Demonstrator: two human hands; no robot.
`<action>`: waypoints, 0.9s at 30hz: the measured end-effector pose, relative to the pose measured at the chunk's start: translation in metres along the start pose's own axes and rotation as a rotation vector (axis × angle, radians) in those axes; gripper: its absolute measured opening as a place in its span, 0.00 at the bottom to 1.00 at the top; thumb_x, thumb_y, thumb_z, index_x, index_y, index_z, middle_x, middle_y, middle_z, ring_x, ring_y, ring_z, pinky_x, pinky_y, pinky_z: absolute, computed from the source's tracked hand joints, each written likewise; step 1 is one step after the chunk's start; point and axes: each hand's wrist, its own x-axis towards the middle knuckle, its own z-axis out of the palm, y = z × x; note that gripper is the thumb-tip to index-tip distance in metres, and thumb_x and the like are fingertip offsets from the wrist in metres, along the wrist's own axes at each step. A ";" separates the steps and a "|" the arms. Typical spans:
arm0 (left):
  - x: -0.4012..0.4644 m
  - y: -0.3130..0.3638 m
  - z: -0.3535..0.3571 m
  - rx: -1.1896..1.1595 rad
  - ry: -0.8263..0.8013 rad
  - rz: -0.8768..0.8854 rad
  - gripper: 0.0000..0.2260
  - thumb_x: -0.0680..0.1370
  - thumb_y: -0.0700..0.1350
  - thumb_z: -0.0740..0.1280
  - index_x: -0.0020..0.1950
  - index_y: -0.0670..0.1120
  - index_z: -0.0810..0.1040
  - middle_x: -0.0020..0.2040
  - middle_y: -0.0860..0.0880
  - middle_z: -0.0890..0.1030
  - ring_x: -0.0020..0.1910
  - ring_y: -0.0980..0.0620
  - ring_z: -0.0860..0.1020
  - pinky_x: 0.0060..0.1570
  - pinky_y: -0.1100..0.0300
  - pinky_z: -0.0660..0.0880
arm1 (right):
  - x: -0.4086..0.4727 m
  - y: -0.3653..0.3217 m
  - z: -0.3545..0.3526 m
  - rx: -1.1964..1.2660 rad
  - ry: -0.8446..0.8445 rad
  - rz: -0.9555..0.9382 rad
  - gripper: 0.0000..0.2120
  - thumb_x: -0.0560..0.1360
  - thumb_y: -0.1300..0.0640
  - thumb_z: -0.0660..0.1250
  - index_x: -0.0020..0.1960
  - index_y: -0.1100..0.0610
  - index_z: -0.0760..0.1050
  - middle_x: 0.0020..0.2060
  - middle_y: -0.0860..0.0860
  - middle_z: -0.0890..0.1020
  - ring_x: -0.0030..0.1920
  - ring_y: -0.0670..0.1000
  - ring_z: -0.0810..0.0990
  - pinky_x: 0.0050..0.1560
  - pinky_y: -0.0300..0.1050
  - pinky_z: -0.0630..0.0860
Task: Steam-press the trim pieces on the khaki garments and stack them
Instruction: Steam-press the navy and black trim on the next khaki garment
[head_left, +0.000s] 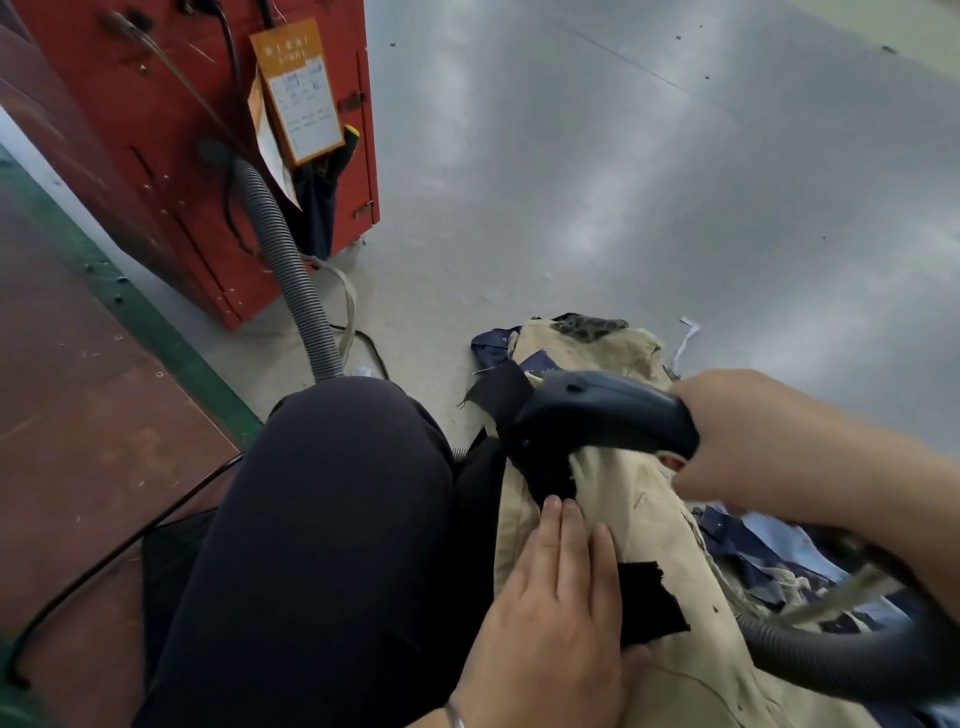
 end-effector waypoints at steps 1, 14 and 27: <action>0.000 -0.001 -0.001 0.007 -0.013 0.006 0.31 0.67 0.67 0.66 0.55 0.43 0.84 0.55 0.39 0.82 0.57 0.42 0.80 0.52 0.54 0.79 | 0.008 -0.004 -0.002 0.039 0.017 -0.001 0.06 0.68 0.63 0.66 0.45 0.60 0.77 0.29 0.53 0.80 0.22 0.48 0.76 0.19 0.33 0.66; -0.003 -0.012 -0.008 -0.063 -0.035 -0.001 0.27 0.73 0.62 0.56 0.57 0.44 0.83 0.58 0.40 0.81 0.58 0.43 0.80 0.52 0.52 0.79 | -0.039 0.021 0.005 0.211 0.184 0.068 0.09 0.64 0.59 0.73 0.37 0.51 0.73 0.25 0.51 0.79 0.27 0.49 0.80 0.32 0.50 0.80; -0.001 -0.007 -0.011 -0.135 -0.066 -0.019 0.28 0.72 0.61 0.55 0.54 0.43 0.84 0.55 0.41 0.82 0.56 0.44 0.80 0.47 0.56 0.80 | 0.005 -0.007 0.027 0.159 0.178 0.134 0.04 0.69 0.59 0.68 0.42 0.57 0.73 0.33 0.52 0.78 0.32 0.52 0.78 0.28 0.40 0.68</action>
